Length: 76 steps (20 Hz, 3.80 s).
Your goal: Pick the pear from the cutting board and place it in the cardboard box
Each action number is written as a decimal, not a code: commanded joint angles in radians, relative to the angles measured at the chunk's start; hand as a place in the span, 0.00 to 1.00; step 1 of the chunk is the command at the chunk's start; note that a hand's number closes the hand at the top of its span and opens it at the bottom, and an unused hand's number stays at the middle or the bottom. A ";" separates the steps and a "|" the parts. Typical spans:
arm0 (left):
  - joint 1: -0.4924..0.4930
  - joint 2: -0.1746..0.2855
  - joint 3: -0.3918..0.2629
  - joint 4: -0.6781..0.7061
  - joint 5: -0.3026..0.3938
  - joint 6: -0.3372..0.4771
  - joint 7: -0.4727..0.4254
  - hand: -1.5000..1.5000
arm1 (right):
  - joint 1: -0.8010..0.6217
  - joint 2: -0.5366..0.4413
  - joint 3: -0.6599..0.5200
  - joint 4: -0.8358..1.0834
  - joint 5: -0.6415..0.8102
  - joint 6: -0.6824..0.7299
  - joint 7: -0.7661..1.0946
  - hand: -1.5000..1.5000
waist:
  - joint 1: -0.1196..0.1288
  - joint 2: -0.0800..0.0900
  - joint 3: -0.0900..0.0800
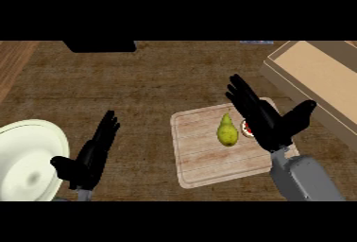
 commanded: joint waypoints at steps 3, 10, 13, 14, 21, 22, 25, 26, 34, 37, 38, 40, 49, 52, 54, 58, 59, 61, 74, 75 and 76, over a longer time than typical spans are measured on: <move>-0.114 0.156 0.031 -0.067 -0.104 -0.026 0.026 0.50 | -0.146 -0.160 -0.145 -0.007 0.071 -0.062 0.064 0.00 | -0.017 -0.004 -0.026; -0.200 0.265 0.032 -0.062 -0.181 -0.121 -0.024 0.50 | -0.189 -0.501 -0.163 0.106 0.275 0.037 0.149 0.00 | -0.019 0.003 -0.027; -0.235 0.266 0.047 -0.060 -0.174 -0.157 0.008 0.50 | -0.188 -0.479 -0.112 0.156 0.358 0.101 0.013 0.00 | -0.005 0.006 -0.026; -0.206 0.248 0.028 -0.053 -0.188 -0.146 -0.018 0.50 | -0.172 -0.517 -0.092 0.105 0.381 0.131 -0.008 0.00 | -0.010 0.004 -0.026; -0.211 0.250 0.050 -0.063 -0.202 -0.172 -0.001 0.50 | -0.277 -0.531 0.018 0.106 0.472 0.317 0.033 0.00 | 0.001 0.002 -0.027; -0.226 0.225 0.025 -0.059 -0.225 -0.156 -0.007 0.50 | -0.319 -0.521 0.066 0.129 0.516 0.333 0.064 0.00 | 0.010 0.005 -0.028; -0.280 0.243 0.062 -0.009 -0.194 -0.200 0.002 0.50 | -0.407 -0.517 0.141 0.137 0.527 0.466 0.182 0.00 | 0.015 0.009 -0.029; -0.286 0.234 0.047 -0.047 -0.216 -0.171 0.038 0.50 | -0.409 -0.501 0.184 0.094 0.541 0.492 0.214 0.00 | 0.014 0.004 -0.028; -0.238 0.225 0.059 -0.103 -0.235 -0.176 0.060 0.50 | -0.556 -0.332 0.272 0.145 0.563 0.674 0.460 0.00 | 0.011 0.002 -0.027; -0.263 0.218 0.094 -0.024 -0.232 -0.212 0.013 0.50 | -0.603 -0.248 0.250 0.132 0.518 0.733 0.618 0.00 | -0.004 0.002 -0.028; -0.236 0.226 0.088 -0.091 -0.218 -0.217 0.064 0.50 | -0.634 -0.234 0.256 0.178 0.530 0.763 0.618 0.00 | 0.007 0.001 -0.027; -0.270 0.208 0.099 -0.075 -0.235 -0.206 0.072 0.50 | -0.649 -0.160 0.259 0.250 0.555 0.756 0.651 0.00 | 0.006 0.004 -0.027; -0.243 0.176 0.142 -0.037 -0.271 -0.257 0.018 0.50 | -0.612 -0.023 0.225 0.287 0.618 0.773 0.759 0.00 | -0.003 0.003 -0.027; -0.229 0.145 0.134 -0.063 -0.291 -0.240 0.044 0.50 | -0.568 -0.037 0.257 0.231 0.697 0.768 0.749 0.00 | -0.006 0.001 -0.027; -0.242 0.138 0.140 -0.047 -0.308 -0.247 0.065 0.50 | -0.575 -0.012 0.226 0.217 0.713 0.768 0.787 0.00 | -0.006 0.001 -0.027; -0.252 0.131 0.180 0.006 -0.308 -0.292 -0.006 0.50 | -0.468 -0.055 0.233 0.239 0.820 0.739 0.645 0.00 | -0.008 0.004 -0.026; -0.238 0.136 0.205 0.012 -0.312 -0.292 -0.004 0.50 | -0.463 -0.039 0.201 0.153 0.790 0.791 0.735 0.00 | -0.011 0.002 -0.027; -0.255 0.142 0.201 -0.026 -0.323 -0.312 0.022 0.50 | -0.538 0.004 0.202 0.339 0.866 0.762 0.626 0.00 | 0.000 0.005 -0.026; -0.216 0.057 0.218 -0.011 -0.392 -0.329 -0.011 0.50 | -0.394 0.050 0.198 0.336 1.049 0.740 0.521 0.00 | -0.005 0.004 -0.026; -0.204 0.107 0.263 -0.097 -0.373 -0.355 0.056 0.50 | -0.421 0.039 0.158 0.368 1.053 0.761 0.483 0.00 | -0.001 0.003 -0.026; -0.229 0.099 0.268 -0.128 -0.356 -0.369 0.116 0.50 | -0.418 0.045 0.133 0.343 1.046 0.801 0.524 0.00 | -0.004 0.002 -0.026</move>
